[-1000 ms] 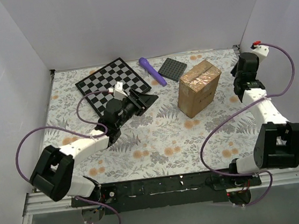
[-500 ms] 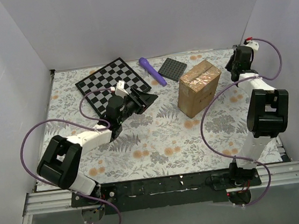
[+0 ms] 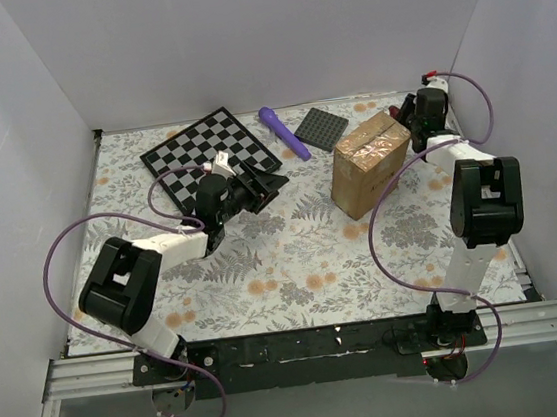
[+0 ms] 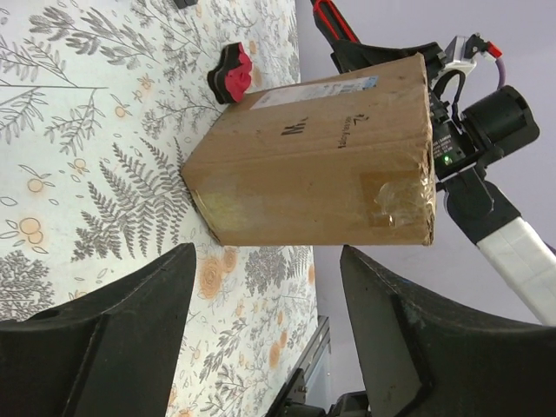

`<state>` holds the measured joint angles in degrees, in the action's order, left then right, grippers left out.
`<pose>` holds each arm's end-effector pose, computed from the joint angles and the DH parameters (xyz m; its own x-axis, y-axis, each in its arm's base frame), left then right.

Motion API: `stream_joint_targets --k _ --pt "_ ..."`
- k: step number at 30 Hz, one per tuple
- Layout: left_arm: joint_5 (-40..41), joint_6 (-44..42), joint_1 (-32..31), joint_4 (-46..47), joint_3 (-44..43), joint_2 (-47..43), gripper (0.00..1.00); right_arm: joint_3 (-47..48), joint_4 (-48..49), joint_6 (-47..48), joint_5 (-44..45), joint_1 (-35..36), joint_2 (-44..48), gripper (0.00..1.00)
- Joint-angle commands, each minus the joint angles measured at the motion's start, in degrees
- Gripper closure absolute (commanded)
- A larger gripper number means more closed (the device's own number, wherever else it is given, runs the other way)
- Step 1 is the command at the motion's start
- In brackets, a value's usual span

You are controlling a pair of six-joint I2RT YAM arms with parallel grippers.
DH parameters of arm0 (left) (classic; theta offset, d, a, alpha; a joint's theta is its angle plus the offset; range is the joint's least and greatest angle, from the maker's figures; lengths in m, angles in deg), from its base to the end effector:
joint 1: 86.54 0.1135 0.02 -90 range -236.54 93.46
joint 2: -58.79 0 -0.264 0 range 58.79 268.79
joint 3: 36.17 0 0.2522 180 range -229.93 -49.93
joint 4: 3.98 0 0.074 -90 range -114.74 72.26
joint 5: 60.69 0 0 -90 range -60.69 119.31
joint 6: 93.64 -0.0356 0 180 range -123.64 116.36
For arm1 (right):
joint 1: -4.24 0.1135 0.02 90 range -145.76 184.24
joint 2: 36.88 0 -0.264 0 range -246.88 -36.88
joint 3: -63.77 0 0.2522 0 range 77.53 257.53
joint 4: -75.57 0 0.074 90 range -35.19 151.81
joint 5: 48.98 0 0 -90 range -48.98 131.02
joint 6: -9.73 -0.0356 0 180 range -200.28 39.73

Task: Unpack the express box
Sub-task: Move the express box to the center of the board.

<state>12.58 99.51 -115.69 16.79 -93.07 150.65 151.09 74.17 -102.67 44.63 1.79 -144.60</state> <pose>0.2920 -0.1746 0.2064 -0.6429 -0.7092 0.2893 -0.3701 -0.0431 -0.9280 0.4379 -0.0210 0.2364 -0.3045 0.3937 -0.8673 0.2348 0.9135 0.3322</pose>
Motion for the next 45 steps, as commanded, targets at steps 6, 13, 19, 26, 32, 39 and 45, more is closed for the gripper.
stream_joint_targets --k 6,13,19,26,32,39,45 --pt "-2.6 0.0 3.0 -0.2 -4.0 3.5 0.32 -6.7 5.1 -2.3 -0.7 5.9 6.7 0.99" --pt "-5.0 2.0 3.1 2.1 -5.8 8.1 0.34 -13.4 5.9 -3.7 0.2 10.0 10.7 0.99" --pt "-5.3 1.7 2.2 -0.6 -4.3 5.8 0.48 -16.7 3.0 -5.9 2.9 14.6 15.0 0.99" --pt "2.5 -0.7 2.5 -14.4 1.8 -6.1 0.51 -23.3 1.2 -10.6 7.4 20.6 23.6 0.99" --pt "4.6 -0.8 3.8 -20.4 7.0 -16.1 0.51 -28.3 0.3 -13.7 9.6 26.1 28.0 0.99" --pt "6.4 -4.2 5.9 -31.7 10.7 -26.6 0.48 -32.4 -2.6 -18.6 14.6 33.7 30.7 0.99" --pt "7.8 -5.5 6.8 -41.8 13.0 -35.2 0.46 -34.2 -5.5 -20.7 19.0 36.8 34.4 0.99"
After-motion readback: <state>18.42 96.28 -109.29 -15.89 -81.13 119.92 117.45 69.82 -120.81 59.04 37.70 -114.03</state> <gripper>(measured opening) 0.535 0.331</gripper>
